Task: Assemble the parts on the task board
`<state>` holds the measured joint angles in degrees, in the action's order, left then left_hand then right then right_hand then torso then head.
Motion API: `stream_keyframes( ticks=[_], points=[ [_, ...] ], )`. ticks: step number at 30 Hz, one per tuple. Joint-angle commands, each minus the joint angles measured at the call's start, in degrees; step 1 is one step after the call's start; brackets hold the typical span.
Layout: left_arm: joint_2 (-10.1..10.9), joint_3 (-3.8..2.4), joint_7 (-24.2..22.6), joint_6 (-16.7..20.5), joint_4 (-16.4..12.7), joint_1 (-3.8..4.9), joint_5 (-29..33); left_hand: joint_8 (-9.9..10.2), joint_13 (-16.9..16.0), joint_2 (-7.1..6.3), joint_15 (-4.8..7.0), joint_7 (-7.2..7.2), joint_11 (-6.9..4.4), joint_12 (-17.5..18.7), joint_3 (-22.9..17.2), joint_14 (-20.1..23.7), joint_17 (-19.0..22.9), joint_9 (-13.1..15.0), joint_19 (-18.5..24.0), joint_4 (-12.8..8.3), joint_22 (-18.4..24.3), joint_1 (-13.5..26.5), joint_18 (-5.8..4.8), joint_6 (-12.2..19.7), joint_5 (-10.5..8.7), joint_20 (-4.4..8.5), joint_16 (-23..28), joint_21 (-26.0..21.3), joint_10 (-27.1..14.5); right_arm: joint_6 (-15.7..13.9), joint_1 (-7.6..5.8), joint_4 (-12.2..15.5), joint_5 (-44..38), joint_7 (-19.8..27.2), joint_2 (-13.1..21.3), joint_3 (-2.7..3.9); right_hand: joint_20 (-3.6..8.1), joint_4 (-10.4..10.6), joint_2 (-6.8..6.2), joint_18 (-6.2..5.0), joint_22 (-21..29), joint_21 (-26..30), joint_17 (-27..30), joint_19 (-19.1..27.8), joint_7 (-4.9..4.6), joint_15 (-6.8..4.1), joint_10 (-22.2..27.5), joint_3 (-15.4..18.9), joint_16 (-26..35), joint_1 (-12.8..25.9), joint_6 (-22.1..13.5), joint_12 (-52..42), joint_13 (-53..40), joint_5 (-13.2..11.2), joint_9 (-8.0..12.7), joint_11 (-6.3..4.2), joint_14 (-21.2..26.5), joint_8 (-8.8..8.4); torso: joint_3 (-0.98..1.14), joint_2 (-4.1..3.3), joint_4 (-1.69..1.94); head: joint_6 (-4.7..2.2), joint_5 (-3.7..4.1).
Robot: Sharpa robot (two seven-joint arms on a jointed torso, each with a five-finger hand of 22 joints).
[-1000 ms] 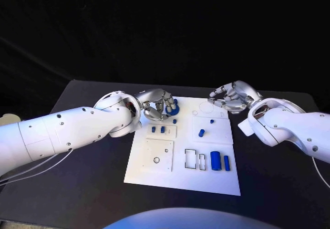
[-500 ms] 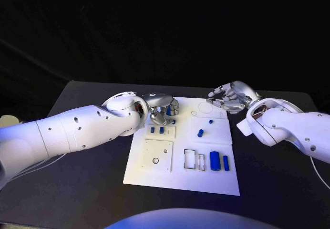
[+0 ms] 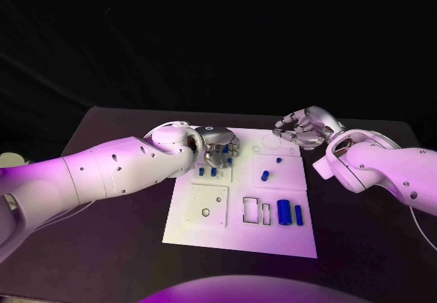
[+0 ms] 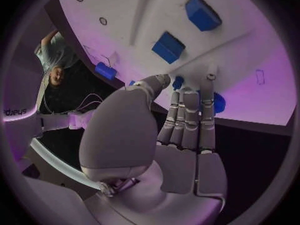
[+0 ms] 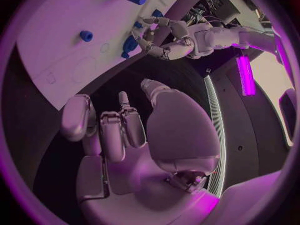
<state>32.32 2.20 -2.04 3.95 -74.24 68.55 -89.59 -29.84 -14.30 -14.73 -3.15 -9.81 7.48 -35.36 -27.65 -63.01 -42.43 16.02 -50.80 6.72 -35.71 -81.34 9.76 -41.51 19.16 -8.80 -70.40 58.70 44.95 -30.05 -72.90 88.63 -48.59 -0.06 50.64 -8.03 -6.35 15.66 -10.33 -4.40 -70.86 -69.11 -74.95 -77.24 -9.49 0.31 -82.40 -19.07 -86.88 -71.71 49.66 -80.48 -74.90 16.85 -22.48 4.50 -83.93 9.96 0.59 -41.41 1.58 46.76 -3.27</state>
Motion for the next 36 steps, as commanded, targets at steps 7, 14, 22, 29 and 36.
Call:
stream_keyframes(
  ticks=[7, 14, 22, 29, 36],
  points=[
    [-0.44, -0.01, 0.53, -2.58, 0.38, 0.04, -1.03, 0.54, 0.85, 0.82, 0.45, 0.53, -0.89, -0.84, -1.23, -3.24, -3.26, -0.72, -0.85, -0.52, -1.14, -1.29, 0.84, -2.94, -0.42, 0.42, -3.84, 1.89, 2.83, -0.05, 0.03, -0.07, -0.01, 0.53, -0.15, 0.01, -0.01, 0.27, 0.05, -1.14, 0.05, 0.19, -6.85, 0.35, -0.01, 0.05, 0.47, -0.17, 0.27, 0.09, -0.43, 0.33, -4.51, 0.19, 0.08, 0.09, -4.06, 0.22, 0.01, 0.03, 0.05, 0.17, 0.05],
    [-0.71, 0.0, 0.92, -2.61, 0.74, 0.04, -1.92, 0.87, 1.42, 1.63, 0.8, 0.45, -1.19, -0.79, -2.55, -4.0, -3.64, -1.13, -0.89, -1.45, -2.02, -2.41, 0.84, -4.42, -0.78, 0.84, -5.02, 3.21, 3.81, -0.01, 0.03, -0.05, -0.01, 0.51, -0.13, 0.01, 0.0, 0.28, 0.12, -1.11, -0.06, 0.1, -6.93, 0.29, -0.01, 0.04, 0.41, -0.19, 0.26, 0.0, -0.43, 0.26, -4.6, 0.19, 0.09, 0.09, -4.07, 0.27, -0.05, 0.01, 0.03, 0.19, 0.09],
    [-0.91, 0.0, 1.42, -2.86, 1.25, 0.04, -2.08, 1.25, 1.76, 1.76, 0.82, 0.32, -1.15, -0.53, -2.98, -4.34, -3.76, -1.39, -0.83, -1.79, -2.44, -2.54, 0.83, -4.59, -0.93, 0.92, -5.46, 3.82, 3.84, 0.02, 0.03, -0.05, -0.01, 0.49, -0.14, 0.01, 0.0, 0.31, 0.17, -1.12, -0.01, 0.17, -6.95, 0.32, -0.01, 0.04, 0.39, -0.21, 0.26, -0.03, -0.41, 0.24, -4.63, 0.19, 0.08, 0.08, -4.07, 0.31, -0.02, 0.04, 0.08, 0.31, 0.18],
    [-0.99, -0.01, 1.46, -2.99, 1.18, 0.04, -2.12, 1.45, 1.97, 2.01, 0.79, 0.24, -1.12, -0.4, -3.32, -4.57, -3.84, -1.54, -0.78, -1.99, -2.72, -2.65, 0.82, -4.76, -0.93, 0.93, -5.76, 4.24, 3.92, 0.05, 0.03, -0.07, -0.01, 0.48, -0.15, 0.01, 0.0, 0.31, 0.17, -1.12, -0.01, 0.17, -6.95, 0.32, -0.01, 0.04, 0.39, -0.21, 0.26, -0.03, -0.41, 0.24, -4.63, 0.19, 0.08, 0.08, -4.07, 0.31, -0.04, 0.03, 0.09, 0.42, 0.28],
    [-0.94, -0.02, 1.58, -3.24, 1.31, 0.03, -2.28, 1.7, 2.22, 2.29, 0.87, 0.21, -1.19, -0.42, -3.93, -4.88, -3.96, -1.74, -0.65, -2.65, -3.25, -3.09, 0.85, -5.17, -0.88, 1.01, -6.21, 5.0, 4.39, 0.08, 0.03, -0.08, 0.0, 0.46, -0.14, 0.01, 0.0, 0.31, 0.17, -1.12, -0.01, 0.17, -6.95, 0.32, -0.01, 0.04, 0.39, -0.21, 0.26, -0.03, -0.41, 0.24, -4.63, 0.19, 0.08, 0.08, -4.07, 0.31, 0.0, 0.06, 0.13, 0.52, 0.26]
  ],
)
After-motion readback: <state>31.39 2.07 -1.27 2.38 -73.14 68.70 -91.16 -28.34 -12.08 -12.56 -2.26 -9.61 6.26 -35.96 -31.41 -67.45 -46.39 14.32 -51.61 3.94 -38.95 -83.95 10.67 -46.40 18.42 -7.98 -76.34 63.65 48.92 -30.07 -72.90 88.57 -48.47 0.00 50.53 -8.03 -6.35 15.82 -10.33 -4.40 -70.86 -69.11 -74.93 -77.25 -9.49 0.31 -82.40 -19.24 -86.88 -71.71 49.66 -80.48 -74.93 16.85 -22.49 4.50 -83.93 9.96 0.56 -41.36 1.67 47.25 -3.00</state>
